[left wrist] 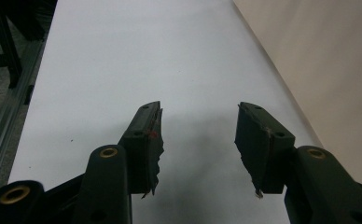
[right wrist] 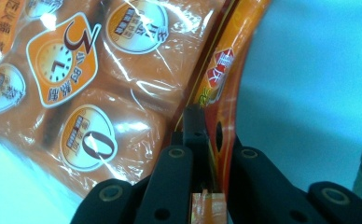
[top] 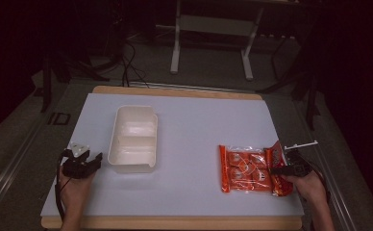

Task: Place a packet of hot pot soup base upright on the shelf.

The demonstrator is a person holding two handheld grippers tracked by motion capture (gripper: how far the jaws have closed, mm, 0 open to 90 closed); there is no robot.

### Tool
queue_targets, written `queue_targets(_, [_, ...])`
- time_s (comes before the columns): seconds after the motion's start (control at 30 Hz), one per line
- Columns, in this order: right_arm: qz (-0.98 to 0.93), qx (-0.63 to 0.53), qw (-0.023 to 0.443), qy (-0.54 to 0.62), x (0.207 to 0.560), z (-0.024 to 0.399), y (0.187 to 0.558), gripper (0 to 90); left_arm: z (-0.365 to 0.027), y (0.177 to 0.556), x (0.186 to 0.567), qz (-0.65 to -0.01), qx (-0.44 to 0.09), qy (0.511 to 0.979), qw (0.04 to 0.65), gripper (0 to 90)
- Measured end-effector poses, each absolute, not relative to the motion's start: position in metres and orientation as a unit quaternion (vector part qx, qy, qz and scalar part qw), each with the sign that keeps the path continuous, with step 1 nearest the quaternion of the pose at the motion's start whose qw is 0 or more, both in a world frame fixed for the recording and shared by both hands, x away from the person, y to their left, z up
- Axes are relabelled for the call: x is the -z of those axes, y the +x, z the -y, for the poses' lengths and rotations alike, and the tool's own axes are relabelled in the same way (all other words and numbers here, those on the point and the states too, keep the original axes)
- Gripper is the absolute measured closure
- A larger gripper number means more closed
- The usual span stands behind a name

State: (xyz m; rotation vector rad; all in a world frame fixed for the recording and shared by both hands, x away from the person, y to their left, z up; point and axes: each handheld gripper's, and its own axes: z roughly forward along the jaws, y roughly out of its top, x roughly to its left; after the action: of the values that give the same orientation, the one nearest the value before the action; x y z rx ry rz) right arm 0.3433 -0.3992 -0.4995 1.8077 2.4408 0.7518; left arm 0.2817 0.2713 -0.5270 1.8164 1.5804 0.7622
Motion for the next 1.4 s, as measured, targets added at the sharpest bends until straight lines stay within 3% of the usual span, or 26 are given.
queue_targets(0.4, [-0.781, -0.247, 0.030, 0.573, 0.489, 0.394, 0.341, 90.0, -0.272, 0.282, 0.528, -0.597, -0.287, 0.686, 0.301, 51.0])
queue_targets(0.8, [-0.782, -0.313, 0.060, 0.536, 0.444, 0.377, 0.339, 90.0, -0.273, 0.282, 0.527, -0.600, -0.288, 0.682, 0.304, 51.0])
queue_targets(1.1, [-0.791, -0.350, 0.042, 0.499, 0.413, 0.359, 0.343, 90.0, -0.274, 0.282, 0.527, -0.600, -0.288, 0.681, 0.304, 51.0])
queue_targets(1.4, [-0.823, -0.364, 0.038, 0.434, 0.377, 0.309, 0.342, 90.0, -0.274, 0.281, 0.526, -0.600, -0.289, 0.680, 0.306, 51.0])
